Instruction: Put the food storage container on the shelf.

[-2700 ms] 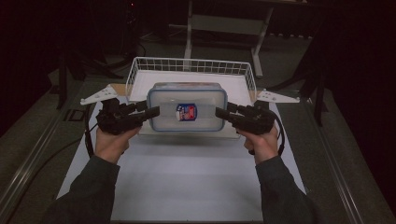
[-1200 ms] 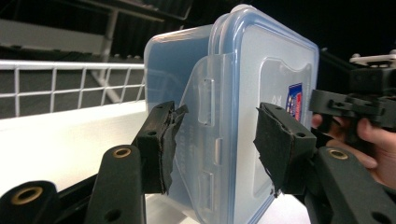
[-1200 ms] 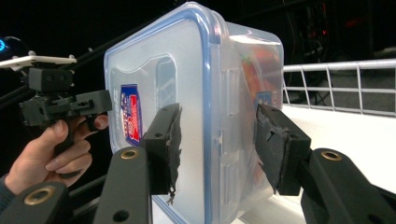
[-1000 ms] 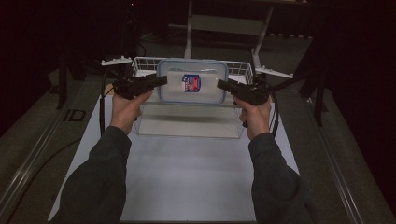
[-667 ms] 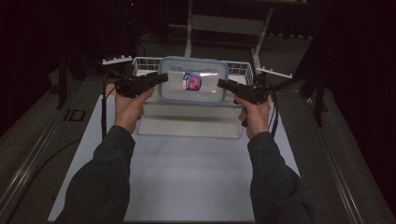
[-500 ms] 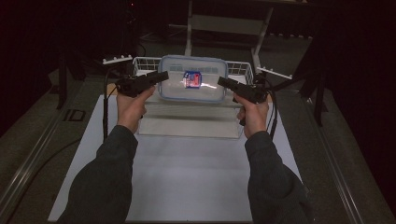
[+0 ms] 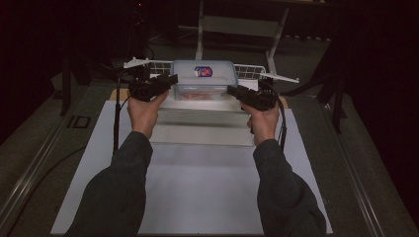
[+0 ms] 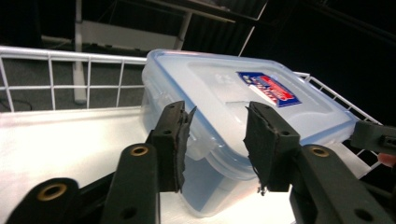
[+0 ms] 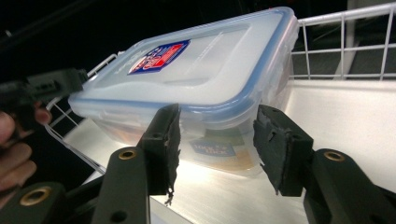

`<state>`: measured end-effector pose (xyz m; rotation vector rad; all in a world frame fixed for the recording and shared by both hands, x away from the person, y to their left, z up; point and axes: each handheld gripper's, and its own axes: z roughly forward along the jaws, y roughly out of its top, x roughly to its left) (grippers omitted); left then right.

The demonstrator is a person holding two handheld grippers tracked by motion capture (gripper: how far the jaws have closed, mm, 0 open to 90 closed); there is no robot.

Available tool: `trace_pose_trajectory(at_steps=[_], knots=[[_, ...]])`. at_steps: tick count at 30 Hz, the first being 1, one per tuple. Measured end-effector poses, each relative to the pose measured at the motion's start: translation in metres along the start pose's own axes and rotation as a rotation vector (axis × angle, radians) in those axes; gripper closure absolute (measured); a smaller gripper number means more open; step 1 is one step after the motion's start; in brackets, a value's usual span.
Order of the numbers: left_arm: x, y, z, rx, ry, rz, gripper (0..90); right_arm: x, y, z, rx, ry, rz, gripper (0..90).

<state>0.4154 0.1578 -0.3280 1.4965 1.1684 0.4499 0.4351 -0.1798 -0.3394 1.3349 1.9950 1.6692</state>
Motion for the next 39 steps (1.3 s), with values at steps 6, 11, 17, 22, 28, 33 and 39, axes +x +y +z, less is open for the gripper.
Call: trace_pose_trajectory(at_steps=[6, 11, 17, 22, 28, 33, 39], knots=[[-0.003, 0.002, -0.014, 0.008, 0.008, 0.074, 54.9, 0.009, 0.003, -0.015, 0.013, -0.037, -0.127, 49.7], [-0.006, -0.001, -0.038, 0.030, -0.027, 0.138, 51.5, 0.020, -0.001, -0.033, 0.072, -0.062, -0.273, 47.3], [-0.010, -0.015, -0.063, 0.063, -0.057, 0.196, 47.3, 0.018, -0.014, -0.053, 0.104, -0.042, -0.321, 46.2], [-0.014, -0.033, -0.081, 0.087, -0.066, 0.252, 46.4, 0.012, -0.033, -0.066, 0.126, -0.041, -0.327, 44.4], [-0.005, -0.069, -0.099, 0.098, -0.056, 0.300, 45.8, 0.022, -0.069, -0.081, 0.194, -0.049, -0.435, 40.7], [0.006, -0.098, -0.115, 0.105, -0.041, 0.289, 45.7, 0.031, -0.091, -0.096, 0.182, -0.049, -0.491, 35.5], [0.014, -0.135, -0.143, 0.093, -0.007, 0.293, 43.2, 0.034, -0.121, -0.122, 0.168, -0.055, -0.511, 29.5]])
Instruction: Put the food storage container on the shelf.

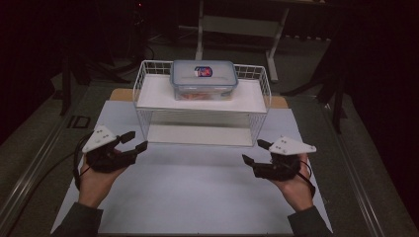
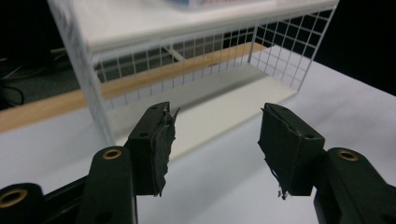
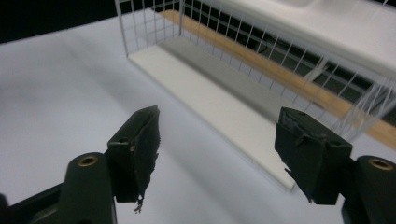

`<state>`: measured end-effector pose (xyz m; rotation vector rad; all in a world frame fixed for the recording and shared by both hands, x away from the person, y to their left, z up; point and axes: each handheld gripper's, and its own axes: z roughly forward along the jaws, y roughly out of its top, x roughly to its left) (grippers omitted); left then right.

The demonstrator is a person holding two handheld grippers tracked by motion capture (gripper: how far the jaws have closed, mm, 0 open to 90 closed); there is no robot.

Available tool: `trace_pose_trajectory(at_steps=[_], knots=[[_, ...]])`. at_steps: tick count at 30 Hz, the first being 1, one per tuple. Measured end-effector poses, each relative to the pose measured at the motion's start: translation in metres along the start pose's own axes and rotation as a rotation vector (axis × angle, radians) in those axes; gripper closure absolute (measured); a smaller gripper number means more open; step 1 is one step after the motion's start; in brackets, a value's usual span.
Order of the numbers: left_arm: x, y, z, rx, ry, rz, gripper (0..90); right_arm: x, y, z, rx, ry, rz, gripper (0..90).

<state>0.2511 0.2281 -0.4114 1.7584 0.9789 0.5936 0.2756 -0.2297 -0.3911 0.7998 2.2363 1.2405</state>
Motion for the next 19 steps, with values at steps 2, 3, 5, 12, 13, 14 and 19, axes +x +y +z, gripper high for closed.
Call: trace_pose_trajectory(at_steps=[2, 3, 5, 12, 13, 14, 19], knots=[[-0.002, -0.012, -0.007, -0.007, 0.005, -0.008, 42.3, 0.004, -0.013, -0.007, -0.006, -0.007, 0.010, 28.7], [-0.004, -0.017, -0.010, -0.008, 0.010, -0.006, 41.9, 0.005, -0.018, -0.010, -0.017, -0.006, 0.024, 28.7], [-0.007, -0.028, -0.017, -0.018, 0.022, 0.002, 41.4, 0.007, -0.030, -0.016, -0.040, 0.000, 0.051, 28.7], [-0.007, -0.053, -0.024, -0.035, 0.047, -0.029, 40.9, 0.007, -0.067, -0.030, -0.058, -0.034, 0.090, 29.0], [-0.007, -0.055, -0.022, -0.033, 0.049, -0.032, 40.9, 0.007, -0.069, -0.032, -0.067, -0.037, 0.106, 29.0], [-0.008, -0.056, -0.021, -0.029, 0.049, -0.029, 41.0, 0.006, -0.071, -0.034, -0.079, -0.045, 0.116, 29.0], [-0.005, -0.063, -0.016, -0.002, 0.064, -0.027, 41.0, 0.004, -0.073, -0.038, -0.113, -0.071, 0.118, 29.0]])
